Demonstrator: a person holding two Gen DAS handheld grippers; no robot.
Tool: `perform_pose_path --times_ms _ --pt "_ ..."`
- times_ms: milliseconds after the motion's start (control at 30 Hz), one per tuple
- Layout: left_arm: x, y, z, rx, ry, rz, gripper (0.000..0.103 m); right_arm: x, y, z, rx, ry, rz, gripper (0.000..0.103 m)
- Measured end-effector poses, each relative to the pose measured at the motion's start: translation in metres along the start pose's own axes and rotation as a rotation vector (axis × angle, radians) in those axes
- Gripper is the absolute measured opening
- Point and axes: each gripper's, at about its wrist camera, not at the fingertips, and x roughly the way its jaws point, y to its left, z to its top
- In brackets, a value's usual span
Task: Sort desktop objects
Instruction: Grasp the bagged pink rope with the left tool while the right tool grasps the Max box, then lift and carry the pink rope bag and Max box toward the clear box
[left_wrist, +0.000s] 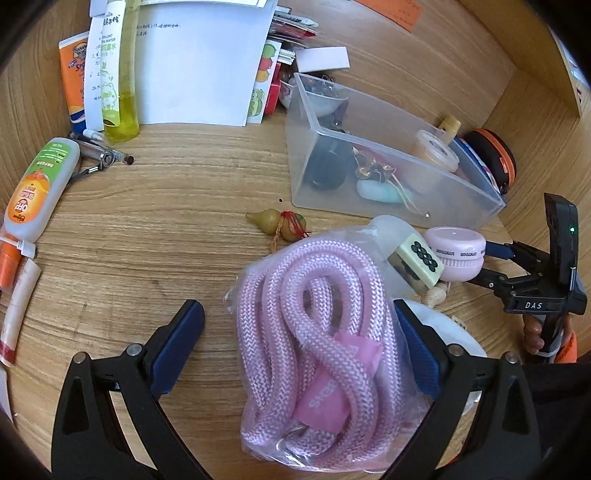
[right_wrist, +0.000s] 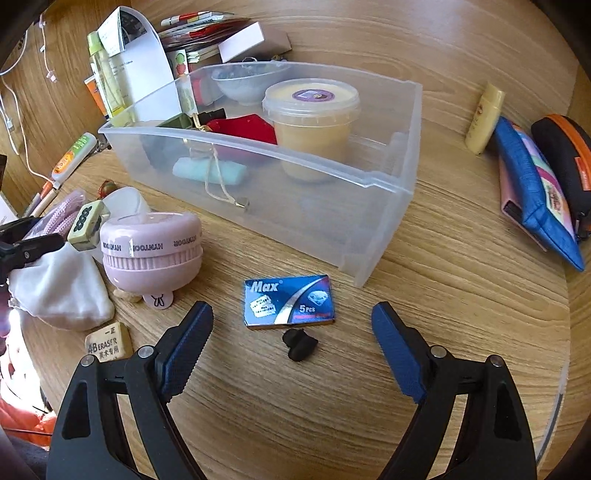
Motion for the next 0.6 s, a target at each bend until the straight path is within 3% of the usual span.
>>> perform_pose_path --times_ms 267,367,500,600 --pt "0.004 -0.006 0.0 -0.011 -0.05 0.054 0.092 0.002 0.007 0.003 -0.042 -0.011 -0.018 0.072" --pt "0.006 -0.008 0.003 -0.002 -0.056 0.044 0.082 0.001 0.008 0.004 -0.05 -0.016 -0.011 0.063" --pt "0.009 -0.011 0.005 -0.006 -0.064 0.069 0.076 -0.002 0.013 0.003 -0.069 -0.022 0.003 0.046" --pt "0.008 -0.011 0.004 -0.013 -0.069 0.068 0.072 -0.004 0.015 0.001 -0.069 -0.025 0.006 0.044"
